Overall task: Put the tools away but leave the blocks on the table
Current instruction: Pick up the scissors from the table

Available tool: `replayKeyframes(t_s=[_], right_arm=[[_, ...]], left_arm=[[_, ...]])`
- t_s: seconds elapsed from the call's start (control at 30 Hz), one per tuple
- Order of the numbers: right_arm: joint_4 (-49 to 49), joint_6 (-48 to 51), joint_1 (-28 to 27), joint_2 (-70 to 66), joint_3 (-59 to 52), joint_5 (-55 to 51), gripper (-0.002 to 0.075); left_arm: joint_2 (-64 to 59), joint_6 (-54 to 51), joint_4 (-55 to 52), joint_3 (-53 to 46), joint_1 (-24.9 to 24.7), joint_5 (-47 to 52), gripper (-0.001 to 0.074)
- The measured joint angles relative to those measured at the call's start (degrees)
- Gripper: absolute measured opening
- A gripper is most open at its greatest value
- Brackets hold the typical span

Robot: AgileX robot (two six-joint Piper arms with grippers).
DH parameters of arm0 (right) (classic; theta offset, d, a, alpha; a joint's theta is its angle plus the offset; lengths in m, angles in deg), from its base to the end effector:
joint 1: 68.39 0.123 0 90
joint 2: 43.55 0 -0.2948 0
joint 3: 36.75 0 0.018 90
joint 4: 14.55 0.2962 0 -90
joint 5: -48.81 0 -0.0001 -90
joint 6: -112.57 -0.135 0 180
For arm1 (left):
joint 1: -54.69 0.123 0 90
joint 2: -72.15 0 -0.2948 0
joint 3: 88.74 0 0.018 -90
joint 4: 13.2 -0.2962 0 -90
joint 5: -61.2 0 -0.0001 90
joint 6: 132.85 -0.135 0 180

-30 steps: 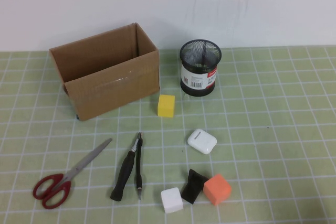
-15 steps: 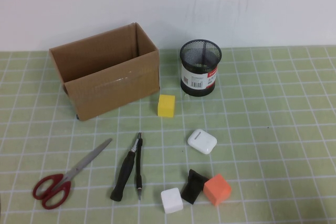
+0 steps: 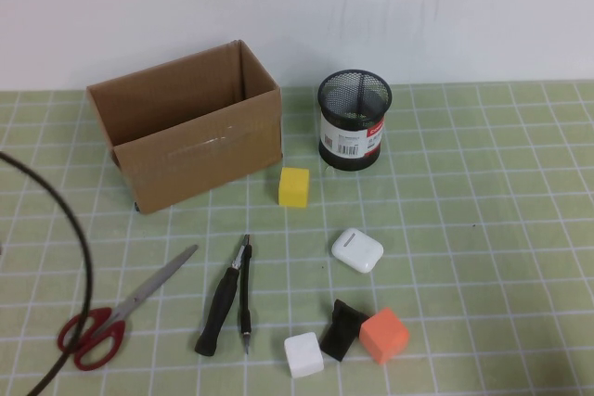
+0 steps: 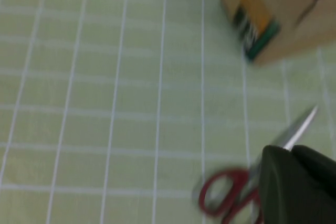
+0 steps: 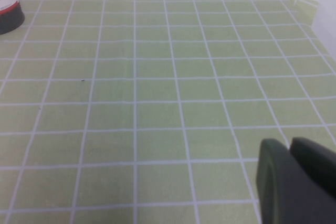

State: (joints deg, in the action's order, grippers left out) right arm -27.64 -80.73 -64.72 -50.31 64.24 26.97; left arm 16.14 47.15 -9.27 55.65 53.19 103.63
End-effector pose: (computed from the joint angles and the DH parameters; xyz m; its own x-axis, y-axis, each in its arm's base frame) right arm 0.1303 -0.0031 0.1579 -0.2930 0.0007 -0.9561 0.0223 0.9997 -0.0061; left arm 0.2285 -0.0122 0.2833 -0.6963 -0.0324 -0.7170 0.0242 0.9974 -0.0685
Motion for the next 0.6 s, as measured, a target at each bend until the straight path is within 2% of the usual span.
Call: replayKeyframes(t_s=[0.23, 0.4, 0.6], right_arm=[[0.0, 0.0, 0.0, 0.0, 0.0, 0.0, -0.0007], [0.0, 0.0, 0.0, 0.0, 0.0, 0.0, -0.0007], [0.0, 0.0, 0.0, 0.0, 0.0, 0.0, -0.0007]], left_arm=[[-11.3, -10.3, 1.5, 6.6, -1.3, 8.9, -0.0004], [-17.9, -13.9, 2.2, 8.2, -8.3, 9.5, -0.0004], [-24.4, -16.8, 2.2, 8.5, -16.1, 5.3, -0.0004]])
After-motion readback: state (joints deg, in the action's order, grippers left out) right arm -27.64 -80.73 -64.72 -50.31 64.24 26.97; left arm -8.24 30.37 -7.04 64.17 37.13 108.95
